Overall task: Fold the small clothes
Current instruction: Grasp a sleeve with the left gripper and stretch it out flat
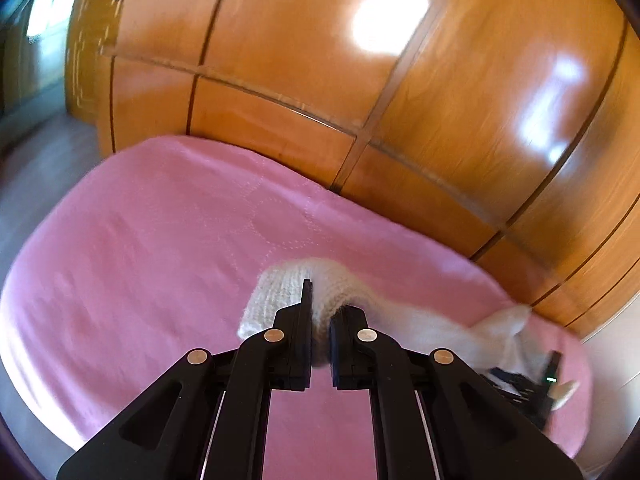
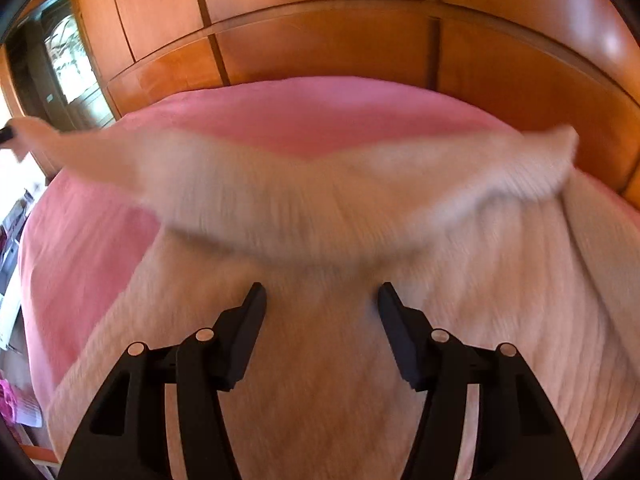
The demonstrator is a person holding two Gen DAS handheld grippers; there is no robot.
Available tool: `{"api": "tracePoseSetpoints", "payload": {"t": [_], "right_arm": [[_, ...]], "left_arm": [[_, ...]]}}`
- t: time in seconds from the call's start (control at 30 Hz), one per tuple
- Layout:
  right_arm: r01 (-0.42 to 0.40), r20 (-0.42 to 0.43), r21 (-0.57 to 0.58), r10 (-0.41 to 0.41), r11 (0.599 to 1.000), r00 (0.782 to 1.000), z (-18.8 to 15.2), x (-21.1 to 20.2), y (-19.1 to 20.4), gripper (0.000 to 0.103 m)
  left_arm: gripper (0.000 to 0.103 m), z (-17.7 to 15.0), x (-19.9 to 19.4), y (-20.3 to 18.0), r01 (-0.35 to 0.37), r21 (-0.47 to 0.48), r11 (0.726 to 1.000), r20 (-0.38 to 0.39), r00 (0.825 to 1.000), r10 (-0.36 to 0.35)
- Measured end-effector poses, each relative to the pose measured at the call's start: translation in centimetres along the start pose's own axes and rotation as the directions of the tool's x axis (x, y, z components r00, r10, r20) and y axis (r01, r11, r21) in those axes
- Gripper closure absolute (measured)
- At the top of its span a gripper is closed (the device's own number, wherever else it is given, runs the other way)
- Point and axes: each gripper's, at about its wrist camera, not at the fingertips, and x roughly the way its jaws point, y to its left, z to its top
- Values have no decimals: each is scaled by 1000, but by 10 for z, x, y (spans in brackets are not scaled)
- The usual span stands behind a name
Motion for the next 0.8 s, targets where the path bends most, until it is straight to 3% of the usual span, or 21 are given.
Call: {"api": "tracePoseSetpoints", "payload": {"t": [0.2, 0.33, 0.47, 0.5, 0.53, 0.6, 0.67, 0.7, 0.73, 0.77, 0.8], "right_arm": [[21, 95, 21, -23, 1000, 995, 71, 27, 2, 49], [79, 141, 67, -88, 995, 986, 121, 44, -4, 48], [87, 154, 47, -93, 995, 984, 126, 41, 2, 38], [87, 158, 35, -91, 996, 983, 121, 38, 2, 36], [83, 159, 19, -85, 996, 984, 111, 33, 4, 31], [74, 143, -3, -72, 997, 987, 94, 24, 5, 27], [71, 127, -19, -68, 997, 990, 69, 13, 15, 23], [67, 117, -24, -64, 997, 991, 56, 7, 16, 21], [66, 106, -23, -63, 998, 992, 44, 1, 17, 18], [64, 99, -20, -61, 998, 993, 36, -3, 19, 16], [55, 89, -11, -54, 998, 995, 21, -10, 20, 15]], "left_arm": [[98, 8, -1, 41, -21, -143, 989, -43, 999, 15], [98, 11, 29, 82, -122, -270, 955, -141, 986, 86], [97, 3, 74, 128, -247, -389, 887, -252, 955, 156], [96, 3, 82, 133, -281, -373, 885, -263, 946, 189], [93, 2, 88, 139, -323, -362, 874, -278, 933, 230], [89, -2, 95, 155, -418, -381, 825, -301, 899, 317], [89, -5, 96, 165, -507, -350, 788, -303, 857, 416], [78, -7, 96, 167, -536, -330, 777, -299, 840, 453], [68, -9, 95, 171, -545, -322, 775, -294, 835, 465], [50, -16, 91, 177, -503, -348, 791, -276, 861, 426], [45, -21, 88, 180, -456, -378, 806, -254, 888, 384]]}}
